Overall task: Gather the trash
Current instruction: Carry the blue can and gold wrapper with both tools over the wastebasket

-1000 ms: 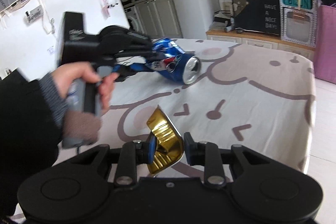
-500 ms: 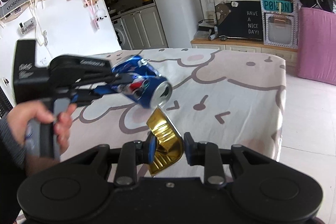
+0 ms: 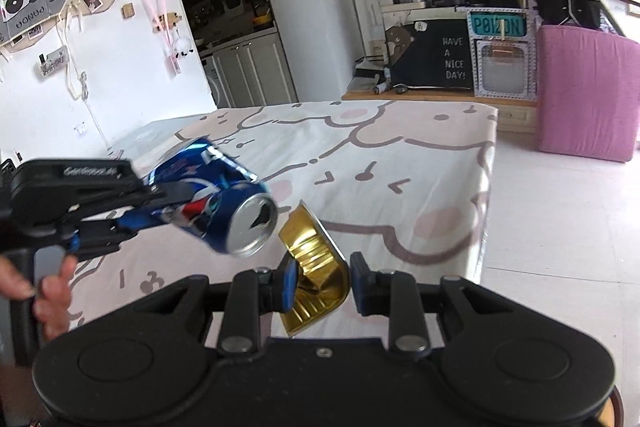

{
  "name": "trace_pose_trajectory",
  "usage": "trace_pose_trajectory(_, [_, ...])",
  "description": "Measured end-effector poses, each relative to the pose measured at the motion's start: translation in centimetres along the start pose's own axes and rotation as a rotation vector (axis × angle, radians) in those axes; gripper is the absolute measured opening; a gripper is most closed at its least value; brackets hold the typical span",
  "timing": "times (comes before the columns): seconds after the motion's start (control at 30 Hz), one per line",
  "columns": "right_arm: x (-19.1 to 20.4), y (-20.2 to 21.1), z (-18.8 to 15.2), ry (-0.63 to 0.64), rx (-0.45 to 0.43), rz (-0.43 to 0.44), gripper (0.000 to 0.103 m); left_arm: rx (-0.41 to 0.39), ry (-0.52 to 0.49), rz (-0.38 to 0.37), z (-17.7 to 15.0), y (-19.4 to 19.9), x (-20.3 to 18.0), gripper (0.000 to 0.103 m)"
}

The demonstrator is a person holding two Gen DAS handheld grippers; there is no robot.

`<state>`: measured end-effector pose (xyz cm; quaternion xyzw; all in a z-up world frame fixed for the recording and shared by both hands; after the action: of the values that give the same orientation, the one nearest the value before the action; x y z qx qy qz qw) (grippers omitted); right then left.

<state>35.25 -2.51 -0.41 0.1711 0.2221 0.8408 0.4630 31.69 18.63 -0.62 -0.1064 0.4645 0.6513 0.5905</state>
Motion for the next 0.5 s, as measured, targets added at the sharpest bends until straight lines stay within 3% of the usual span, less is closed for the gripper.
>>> trace_pose_trajectory(0.27, [0.3, 3.9, -2.2, -0.001, -0.02, -0.038, 0.028, -0.022, -0.088, 0.003, -3.6, 5.2, -0.8, 0.028])
trace_pose_trajectory(0.5, [0.4, 7.7, -3.7, -0.022, -0.062, -0.062, 0.028, -0.076, -0.251, 0.02, -6.5, 9.1, -3.0, 0.028])
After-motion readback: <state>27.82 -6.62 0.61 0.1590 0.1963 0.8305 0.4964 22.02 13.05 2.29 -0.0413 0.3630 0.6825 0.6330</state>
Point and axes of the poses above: each gripper's, at about its wrist camera, not at the fingertips, and y roughly against the way its jaws point, x to its left, z to its top, the point moved 5 cm from there along -y, roughly the way its jaws point, and after that the axes turned 11 degrees about y, right-handed, at the moved point
